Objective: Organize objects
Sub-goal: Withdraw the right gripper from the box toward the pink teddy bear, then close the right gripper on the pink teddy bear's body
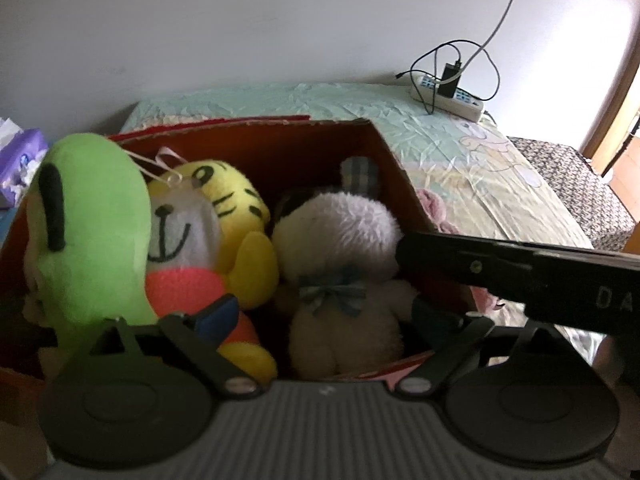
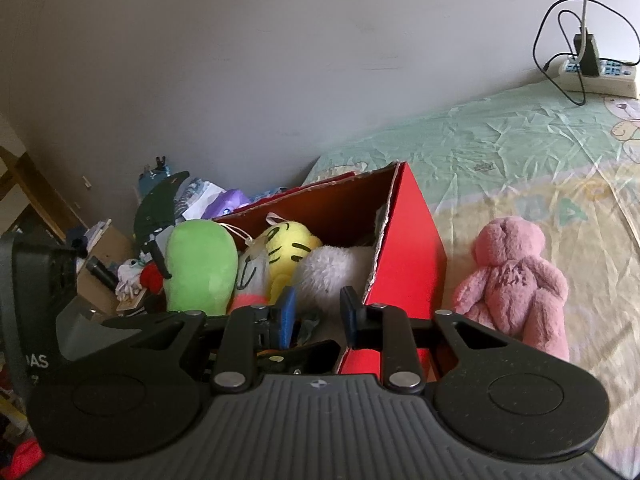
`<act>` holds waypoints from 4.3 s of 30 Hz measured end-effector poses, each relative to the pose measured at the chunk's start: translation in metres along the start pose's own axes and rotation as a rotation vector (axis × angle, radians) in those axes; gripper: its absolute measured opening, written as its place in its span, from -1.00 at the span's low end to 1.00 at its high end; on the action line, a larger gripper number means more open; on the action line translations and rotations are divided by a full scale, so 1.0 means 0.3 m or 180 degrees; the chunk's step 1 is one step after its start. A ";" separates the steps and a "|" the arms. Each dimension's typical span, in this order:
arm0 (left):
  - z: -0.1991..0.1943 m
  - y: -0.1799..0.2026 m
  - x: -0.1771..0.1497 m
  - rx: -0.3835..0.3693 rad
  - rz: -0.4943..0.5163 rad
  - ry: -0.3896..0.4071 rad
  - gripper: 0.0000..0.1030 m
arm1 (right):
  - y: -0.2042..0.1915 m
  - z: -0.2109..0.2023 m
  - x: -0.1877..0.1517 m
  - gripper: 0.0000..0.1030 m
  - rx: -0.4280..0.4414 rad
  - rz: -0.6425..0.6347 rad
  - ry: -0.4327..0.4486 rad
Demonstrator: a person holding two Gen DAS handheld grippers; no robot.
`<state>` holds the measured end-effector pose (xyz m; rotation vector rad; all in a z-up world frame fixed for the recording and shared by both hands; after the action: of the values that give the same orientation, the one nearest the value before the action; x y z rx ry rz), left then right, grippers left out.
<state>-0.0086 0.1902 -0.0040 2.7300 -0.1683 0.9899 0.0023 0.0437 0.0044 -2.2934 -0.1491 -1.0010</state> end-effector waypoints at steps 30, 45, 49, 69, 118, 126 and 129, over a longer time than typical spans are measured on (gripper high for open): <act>-0.103 0.195 0.045 0.1053 -0.0156 0.0118 0.83 | 0.138 -0.135 0.062 -0.44 0.0763 -0.0015 -0.0130; -0.120 0.422 0.077 0.0872 0.0129 0.0260 0.84 | 0.316 -0.302 0.066 -0.42 0.0540 0.0156 0.0048; -0.088 0.491 0.078 0.0710 0.0214 0.0229 0.85 | 0.367 -0.333 0.053 -0.42 0.0435 0.0201 0.0060; 0.211 0.599 -0.062 0.0418 0.0268 -0.0371 0.88 | 0.584 -0.256 -0.082 -0.40 0.0155 0.0600 -0.0381; 0.212 0.462 -0.157 0.0099 -0.0062 -0.0512 0.93 | 0.650 -0.121 -0.173 -0.47 0.0251 0.1062 -0.0881; 0.202 0.546 -0.157 -0.0149 0.0246 -0.0489 0.93 | 0.678 -0.255 -0.233 -0.45 0.0131 0.1095 -0.0957; 0.227 0.582 -0.148 -0.0307 0.0338 -0.0512 0.96 | 0.712 -0.279 -0.222 -0.36 0.0072 0.1180 -0.0866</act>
<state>-0.0331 0.0054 -0.0522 2.7343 -0.3824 0.7655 -0.0254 -0.1667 -0.1052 -2.3138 0.1493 -0.4969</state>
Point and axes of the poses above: each gripper's, at about its wrist camera, not at the fingertips, and z roughly the way its jaws point, y to its right, x to its top, the point moved 2 cm from there along z, roughly the way its jaws point, and after that the axes turned 5 degrees about -x, right-handed, at the moved point
